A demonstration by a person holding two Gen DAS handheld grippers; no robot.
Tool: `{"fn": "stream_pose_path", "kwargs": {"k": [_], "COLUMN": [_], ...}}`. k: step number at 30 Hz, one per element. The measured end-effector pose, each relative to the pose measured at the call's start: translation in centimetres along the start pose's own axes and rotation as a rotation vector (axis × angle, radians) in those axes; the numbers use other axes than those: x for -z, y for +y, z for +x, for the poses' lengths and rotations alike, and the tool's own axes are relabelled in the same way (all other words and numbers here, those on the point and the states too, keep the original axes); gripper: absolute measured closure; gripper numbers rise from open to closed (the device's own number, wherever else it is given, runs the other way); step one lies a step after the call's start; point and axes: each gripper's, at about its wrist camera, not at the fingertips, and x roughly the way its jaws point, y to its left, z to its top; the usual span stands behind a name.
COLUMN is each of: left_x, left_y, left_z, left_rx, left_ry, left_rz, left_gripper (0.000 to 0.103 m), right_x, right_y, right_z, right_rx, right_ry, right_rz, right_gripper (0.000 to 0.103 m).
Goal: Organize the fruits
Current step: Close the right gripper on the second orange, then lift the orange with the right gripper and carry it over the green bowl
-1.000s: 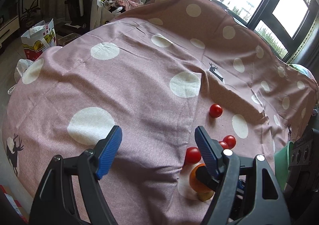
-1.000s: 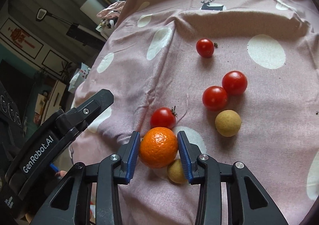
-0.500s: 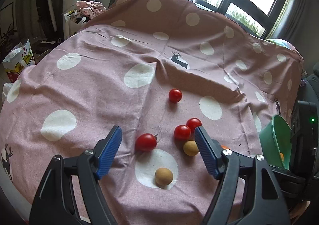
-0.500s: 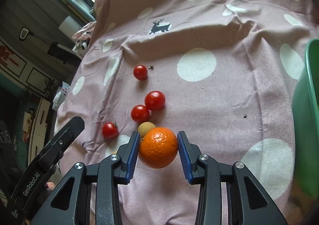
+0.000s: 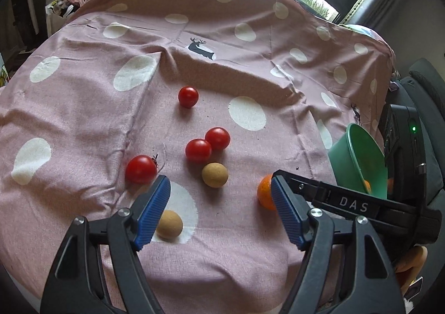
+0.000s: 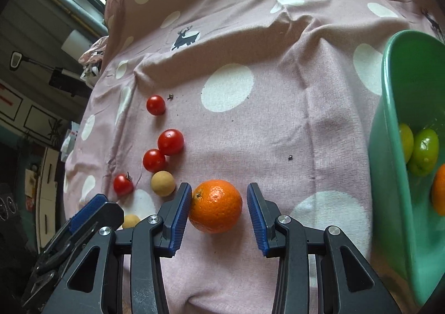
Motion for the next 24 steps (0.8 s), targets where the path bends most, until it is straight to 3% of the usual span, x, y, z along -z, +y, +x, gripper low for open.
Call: {"fn": "stream_pose_path", "kwargs": {"k": [11, 15, 24], "left_x": [1.5, 1.9, 1.5], "left_y": [-3.1, -4.2, -4.1], "left_z": [2.2, 3.4, 5.2], "left_rx": [0.042, 0.025, 0.076], "left_ry": [0.083, 0.116, 0.170], "left_rz": [0.138, 0.172, 0.119], "left_gripper": [0.029, 0.038, 0.049], "right_x": [-0.3, -0.4, -0.4], "right_y": [-1.2, -1.2, -1.2], "right_z": [0.2, 0.2, 0.7], "right_rx": [-0.056, -0.059, -0.090], "right_ry": [0.010, 0.007, 0.023], "right_rz": [0.054, 0.055, 0.059], "right_gripper": [0.063, 0.063, 0.063]}}
